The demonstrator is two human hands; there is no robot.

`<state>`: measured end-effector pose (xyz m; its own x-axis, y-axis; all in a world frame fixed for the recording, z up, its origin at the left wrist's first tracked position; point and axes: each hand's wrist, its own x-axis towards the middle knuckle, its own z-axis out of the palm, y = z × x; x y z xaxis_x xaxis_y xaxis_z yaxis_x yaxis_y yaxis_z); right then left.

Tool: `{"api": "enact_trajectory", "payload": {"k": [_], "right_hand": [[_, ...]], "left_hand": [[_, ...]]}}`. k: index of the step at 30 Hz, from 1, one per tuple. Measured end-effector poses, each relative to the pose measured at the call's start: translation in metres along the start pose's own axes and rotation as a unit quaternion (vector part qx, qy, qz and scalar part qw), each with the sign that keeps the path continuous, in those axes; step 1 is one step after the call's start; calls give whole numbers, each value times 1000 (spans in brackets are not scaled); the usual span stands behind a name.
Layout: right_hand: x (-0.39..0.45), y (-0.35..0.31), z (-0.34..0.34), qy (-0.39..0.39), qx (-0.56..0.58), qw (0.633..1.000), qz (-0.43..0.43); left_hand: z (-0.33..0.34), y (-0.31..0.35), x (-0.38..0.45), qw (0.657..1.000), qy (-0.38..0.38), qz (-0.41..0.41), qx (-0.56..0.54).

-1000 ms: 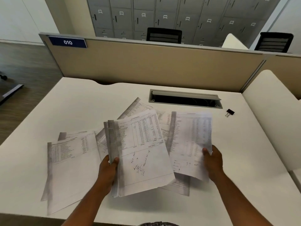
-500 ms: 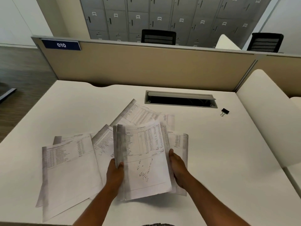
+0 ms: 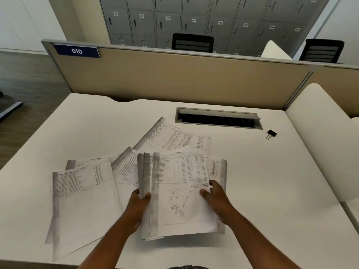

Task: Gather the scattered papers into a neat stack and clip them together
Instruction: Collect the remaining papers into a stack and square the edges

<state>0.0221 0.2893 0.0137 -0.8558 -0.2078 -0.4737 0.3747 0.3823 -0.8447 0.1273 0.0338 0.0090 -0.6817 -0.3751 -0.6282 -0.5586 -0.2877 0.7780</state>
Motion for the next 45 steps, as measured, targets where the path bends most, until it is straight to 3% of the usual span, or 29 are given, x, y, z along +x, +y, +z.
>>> {"api": "enact_trajectory", "payload": {"k": [3,6,13,18,21,25,30,37,45], "right_hand": [[3,7,-11,33,-54,998,-3],[4,18,-16,63,-98,993,1],[5,27,-14,48,-14,998,37],[8,20,-30,175,-60,982,26],[10,18,-57,256,-74,964,22],[13,23,-93,281,-99,954,22],[14,24,-115,246,-91,965,20],[12,28,-127,215,-56,975,23],[7,5,-54,42,54,998,7]], "left_hand": [[-8,-3,4,998,-47,-35,27],[-8,-6,6,997,-46,-43,49],[2,-1,5,994,-71,-14,86],[-1,1,8,998,-29,-22,56],[-3,3,5,998,-50,-41,17],[-2,0,0,998,-50,-16,45],[-7,11,-10,996,-45,52,64],[-45,37,-10,990,-106,73,-53],[-16,37,-7,983,-153,70,-67]]}}
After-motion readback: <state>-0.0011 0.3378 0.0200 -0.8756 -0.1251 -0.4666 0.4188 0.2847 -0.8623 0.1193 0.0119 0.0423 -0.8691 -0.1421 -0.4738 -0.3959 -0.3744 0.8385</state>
